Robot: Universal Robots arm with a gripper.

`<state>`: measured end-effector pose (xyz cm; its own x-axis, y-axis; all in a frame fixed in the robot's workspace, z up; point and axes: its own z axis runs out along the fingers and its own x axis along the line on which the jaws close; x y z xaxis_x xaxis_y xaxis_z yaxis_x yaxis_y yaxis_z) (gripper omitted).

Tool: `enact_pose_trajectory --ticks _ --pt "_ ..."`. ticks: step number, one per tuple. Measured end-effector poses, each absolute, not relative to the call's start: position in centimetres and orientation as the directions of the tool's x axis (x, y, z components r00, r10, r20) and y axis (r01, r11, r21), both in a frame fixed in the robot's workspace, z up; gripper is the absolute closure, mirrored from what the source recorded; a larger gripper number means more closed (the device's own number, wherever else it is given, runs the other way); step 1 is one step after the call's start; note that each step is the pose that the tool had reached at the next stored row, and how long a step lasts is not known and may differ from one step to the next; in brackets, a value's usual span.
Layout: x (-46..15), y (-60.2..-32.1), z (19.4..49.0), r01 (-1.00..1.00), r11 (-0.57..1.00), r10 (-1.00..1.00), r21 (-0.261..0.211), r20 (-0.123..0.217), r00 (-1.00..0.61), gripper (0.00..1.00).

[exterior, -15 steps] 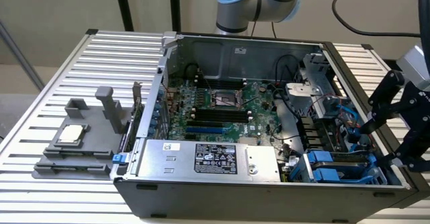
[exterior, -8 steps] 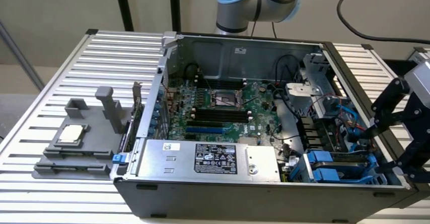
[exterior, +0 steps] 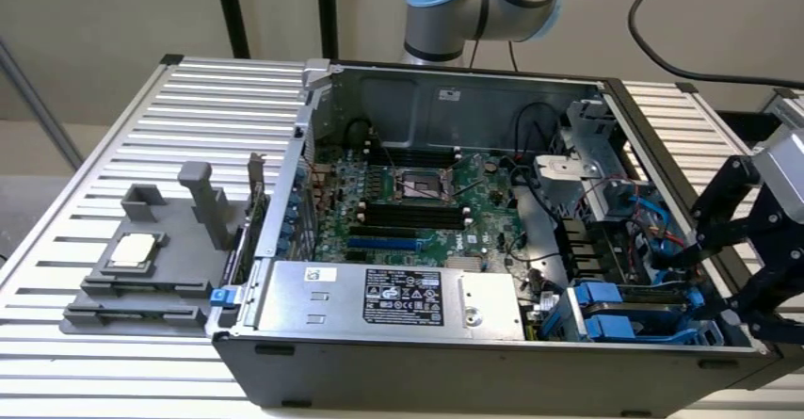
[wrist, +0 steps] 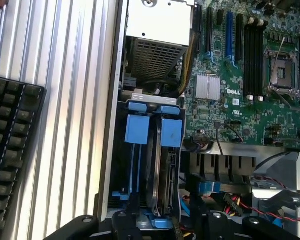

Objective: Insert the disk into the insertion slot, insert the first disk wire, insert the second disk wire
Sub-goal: 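Insert the first disk wire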

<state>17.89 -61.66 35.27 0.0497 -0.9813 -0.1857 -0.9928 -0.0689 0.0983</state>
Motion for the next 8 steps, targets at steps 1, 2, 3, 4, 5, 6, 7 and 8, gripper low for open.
enact_pose_trajectory --ticks 1,2,3,4,5,6,7,8 --pt "17.88 -61.69 35.18 -0.993 -0.072 -0.980 0.098 -0.190 0.053 0.54" --pt "17.88 -61.72 35.09 -0.992 -0.076 -0.980 0.098 -0.193 0.056 0.54" --pt "17.88 -61.74 35.02 -0.992 -0.079 -0.979 0.098 -0.197 0.059 0.54" --pt "17.88 -61.75 34.95 -0.992 -0.083 -0.978 0.097 -0.201 0.062 0.61" --pt "17.88 -61.76 34.88 -0.991 -0.088 -0.977 0.097 -0.205 0.066 0.61" --pt "17.87 -61.76 34.83 -0.991 -0.093 -0.975 0.096 -0.209 0.071 0.61" --pt "17.88 -61.77 34.77 -0.991 -0.097 -0.974 0.096 -0.213 0.075 0.61" --pt "17.88 -61.77 34.72 -0.990 -0.102 -0.973 0.095 -0.218 0.080 0.61"
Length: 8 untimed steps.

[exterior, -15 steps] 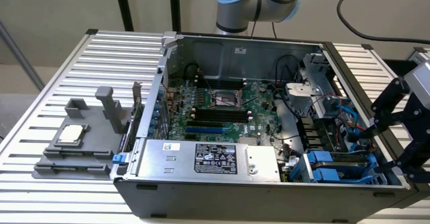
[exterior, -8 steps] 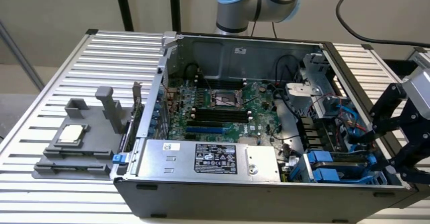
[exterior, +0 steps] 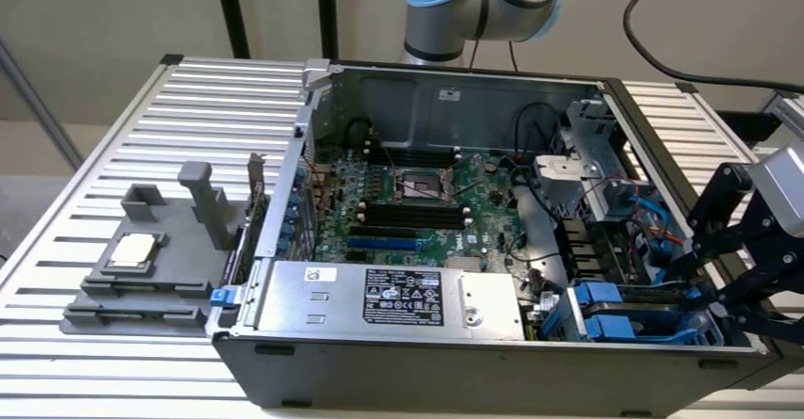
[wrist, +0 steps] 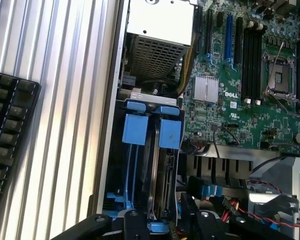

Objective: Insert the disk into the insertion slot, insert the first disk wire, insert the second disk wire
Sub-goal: 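Insert the first disk wire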

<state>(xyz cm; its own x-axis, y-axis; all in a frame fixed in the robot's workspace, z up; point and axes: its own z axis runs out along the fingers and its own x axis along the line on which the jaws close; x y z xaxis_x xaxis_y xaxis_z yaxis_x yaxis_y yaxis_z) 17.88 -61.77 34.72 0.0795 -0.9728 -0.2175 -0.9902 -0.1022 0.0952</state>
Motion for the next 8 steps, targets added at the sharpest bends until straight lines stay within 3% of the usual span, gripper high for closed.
enact_pose_trajectory --ticks 8 --pt "18.18 -61.84 34.51 -0.988 -0.127 -0.960 0.084 -0.260 0.101 0.61"
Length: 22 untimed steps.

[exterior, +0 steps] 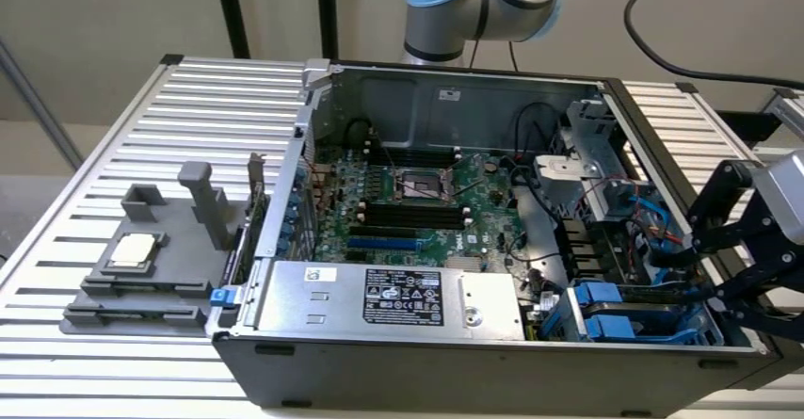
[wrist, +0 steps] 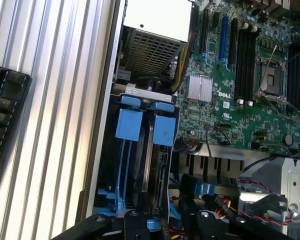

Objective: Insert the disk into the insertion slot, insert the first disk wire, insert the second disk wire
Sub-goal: 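Insert the first disk wire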

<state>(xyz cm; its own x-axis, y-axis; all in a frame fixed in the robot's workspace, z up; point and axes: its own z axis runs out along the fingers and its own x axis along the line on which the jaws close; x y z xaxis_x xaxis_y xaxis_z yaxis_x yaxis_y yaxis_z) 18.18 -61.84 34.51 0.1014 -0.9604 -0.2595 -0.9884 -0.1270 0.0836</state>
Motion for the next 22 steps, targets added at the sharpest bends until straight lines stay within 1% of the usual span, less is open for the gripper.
enact_pose_trajectory --ticks 14,15,16,20,21,22 --pt "18.30 -61.86 34.09 -0.982 -0.188 -0.945 0.035 -0.280 0.171 0.61" --pt "18.30 -61.85 34.07 -0.980 -0.194 -0.942 0.031 -0.284 0.178 0.63" --pt "18.30 -61.86 34.07 -0.980 -0.196 -0.942 0.031 -0.284 0.179 0.71" --pt "18.30 -61.87 34.07 -0.980 -0.197 -0.942 0.031 -0.284 0.180 0.73" --pt "18.29 -61.87 34.07 -0.980 -0.197 -0.942 0.031 -0.284 0.180 0.80" --pt "18.20 -61.89 34.06 -0.980 -0.197 -0.942 0.031 -0.284 0.180 0.80"
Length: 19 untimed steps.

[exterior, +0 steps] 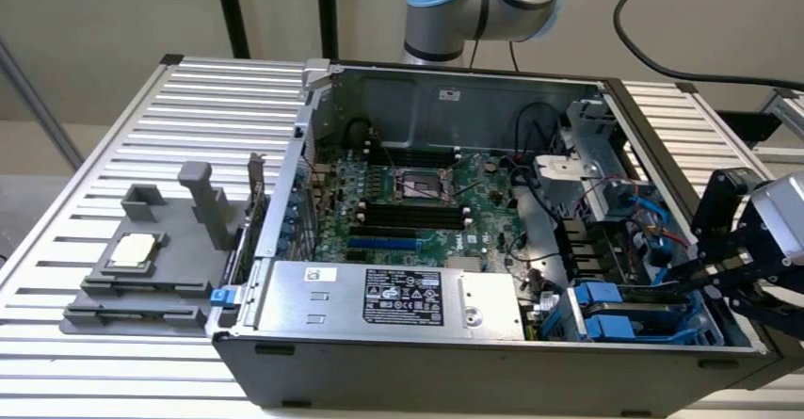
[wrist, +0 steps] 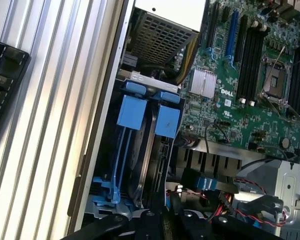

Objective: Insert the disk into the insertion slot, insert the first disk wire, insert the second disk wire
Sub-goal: 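Insert the first disk wire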

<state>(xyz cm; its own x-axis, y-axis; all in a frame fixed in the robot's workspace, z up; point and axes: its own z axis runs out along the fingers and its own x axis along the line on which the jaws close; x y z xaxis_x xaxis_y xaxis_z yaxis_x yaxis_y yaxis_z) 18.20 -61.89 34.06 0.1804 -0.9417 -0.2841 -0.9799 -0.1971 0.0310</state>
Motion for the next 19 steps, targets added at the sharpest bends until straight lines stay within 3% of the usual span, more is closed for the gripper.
enact_pose_trajectory --ticks 1,19 --pt "17.5 -62.0 34.2 -0.980 -0.197 -0.942 0.027 -0.284 0.182 0.84" --pt "15.3 -62.0 34.6 -0.987 -0.160 -0.955 0.026 -0.257 0.148 0.84"
